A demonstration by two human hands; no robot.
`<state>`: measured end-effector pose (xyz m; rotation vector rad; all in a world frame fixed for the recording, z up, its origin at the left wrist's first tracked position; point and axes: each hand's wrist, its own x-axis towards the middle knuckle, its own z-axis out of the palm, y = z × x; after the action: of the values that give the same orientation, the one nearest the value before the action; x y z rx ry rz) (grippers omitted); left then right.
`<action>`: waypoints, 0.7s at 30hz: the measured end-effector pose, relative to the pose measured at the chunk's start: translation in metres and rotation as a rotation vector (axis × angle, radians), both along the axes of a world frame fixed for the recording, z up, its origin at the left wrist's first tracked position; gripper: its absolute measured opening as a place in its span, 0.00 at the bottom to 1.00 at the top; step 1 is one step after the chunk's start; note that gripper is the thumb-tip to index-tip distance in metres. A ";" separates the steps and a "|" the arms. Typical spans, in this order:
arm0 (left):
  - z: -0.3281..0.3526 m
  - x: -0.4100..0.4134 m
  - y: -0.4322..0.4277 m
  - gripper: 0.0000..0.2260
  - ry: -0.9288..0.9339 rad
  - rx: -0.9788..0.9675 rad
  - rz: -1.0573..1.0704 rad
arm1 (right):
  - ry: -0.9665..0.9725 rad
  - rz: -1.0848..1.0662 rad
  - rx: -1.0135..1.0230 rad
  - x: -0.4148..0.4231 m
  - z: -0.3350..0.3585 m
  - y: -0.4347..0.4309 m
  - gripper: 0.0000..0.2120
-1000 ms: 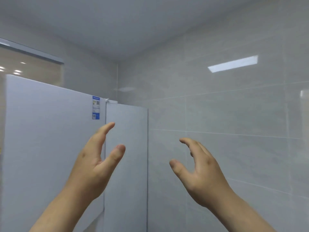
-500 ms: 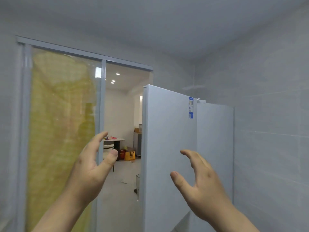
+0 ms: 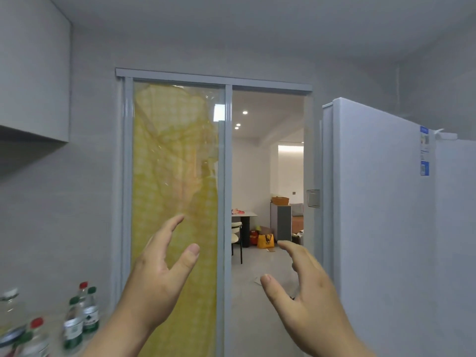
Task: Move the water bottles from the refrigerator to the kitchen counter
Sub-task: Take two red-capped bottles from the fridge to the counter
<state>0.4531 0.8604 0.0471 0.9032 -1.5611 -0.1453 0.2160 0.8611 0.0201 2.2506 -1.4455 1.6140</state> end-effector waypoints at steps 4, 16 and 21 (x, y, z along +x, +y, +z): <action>0.008 -0.002 -0.068 0.21 -0.005 -0.004 0.026 | -0.065 0.006 0.016 0.007 0.004 -0.078 0.24; 0.011 0.003 -0.259 0.21 0.003 -0.009 0.002 | -0.186 -0.105 -0.031 0.012 0.014 -0.263 0.26; 0.015 0.003 -0.361 0.27 -0.007 -0.016 -0.132 | -0.229 -0.218 -0.040 0.016 0.015 -0.337 0.29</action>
<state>0.4562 0.4995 0.0620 0.7889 -1.6268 -0.2236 0.2319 0.5246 0.0351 1.8604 -1.6241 1.8549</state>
